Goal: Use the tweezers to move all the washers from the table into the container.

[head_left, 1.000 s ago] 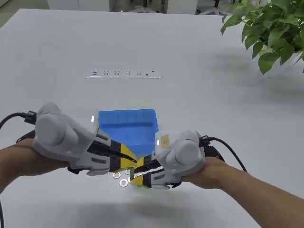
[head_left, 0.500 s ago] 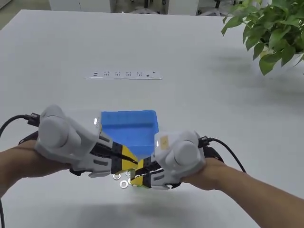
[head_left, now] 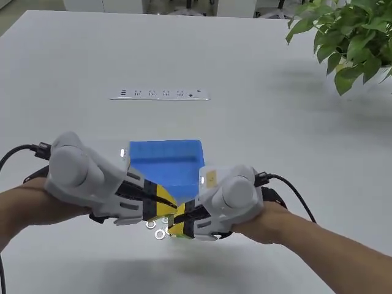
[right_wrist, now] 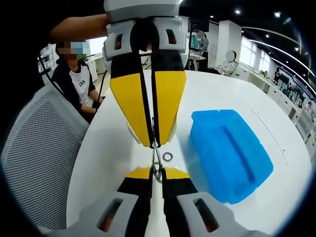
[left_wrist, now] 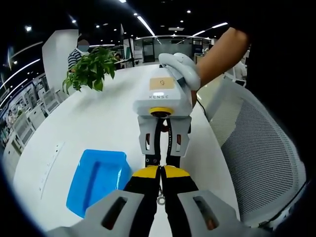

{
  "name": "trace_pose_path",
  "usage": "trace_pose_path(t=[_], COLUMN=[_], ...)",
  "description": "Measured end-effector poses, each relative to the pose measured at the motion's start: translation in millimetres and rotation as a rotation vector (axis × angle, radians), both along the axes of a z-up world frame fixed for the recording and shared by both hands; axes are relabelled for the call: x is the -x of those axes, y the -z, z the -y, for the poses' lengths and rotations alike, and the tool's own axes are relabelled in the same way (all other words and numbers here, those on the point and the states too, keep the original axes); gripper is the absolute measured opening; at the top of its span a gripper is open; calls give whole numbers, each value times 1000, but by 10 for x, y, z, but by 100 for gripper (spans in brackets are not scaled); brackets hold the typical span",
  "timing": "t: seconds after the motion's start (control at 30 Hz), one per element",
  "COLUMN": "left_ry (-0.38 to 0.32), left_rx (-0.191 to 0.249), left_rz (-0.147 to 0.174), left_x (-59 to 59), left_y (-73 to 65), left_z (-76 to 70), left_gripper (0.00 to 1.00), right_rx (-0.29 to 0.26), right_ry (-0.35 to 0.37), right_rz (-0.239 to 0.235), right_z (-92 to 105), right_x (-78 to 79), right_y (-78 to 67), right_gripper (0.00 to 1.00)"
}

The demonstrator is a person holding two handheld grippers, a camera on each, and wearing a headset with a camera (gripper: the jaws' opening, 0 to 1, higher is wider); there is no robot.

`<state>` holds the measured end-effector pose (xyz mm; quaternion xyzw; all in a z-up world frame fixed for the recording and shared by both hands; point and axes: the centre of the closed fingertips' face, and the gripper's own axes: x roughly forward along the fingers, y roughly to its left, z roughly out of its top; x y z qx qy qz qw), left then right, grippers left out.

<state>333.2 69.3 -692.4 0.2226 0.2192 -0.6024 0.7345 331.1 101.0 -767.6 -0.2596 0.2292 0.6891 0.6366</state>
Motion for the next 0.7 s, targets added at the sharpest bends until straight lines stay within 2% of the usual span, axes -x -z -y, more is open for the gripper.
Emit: trace_pose_path(t=[0.2,0.37,0.7], left_ry=[0,-14,-31], left_rx=[-10,-7,18], left_rz=[5,-3,-8], left_x=[-1,-1,19], left_y=[2,2,-4], left_z=[-1,-8,-37], left_gripper=[6,6,18], right_rx=[-1,-6,-16], right_ry=[-2,-1,12], right_rz=[6,3,5], right_z=[1,0,19], right_x=[2,3,-36], right_y=[-2,-16,-61], right_gripper=[7,7,8])
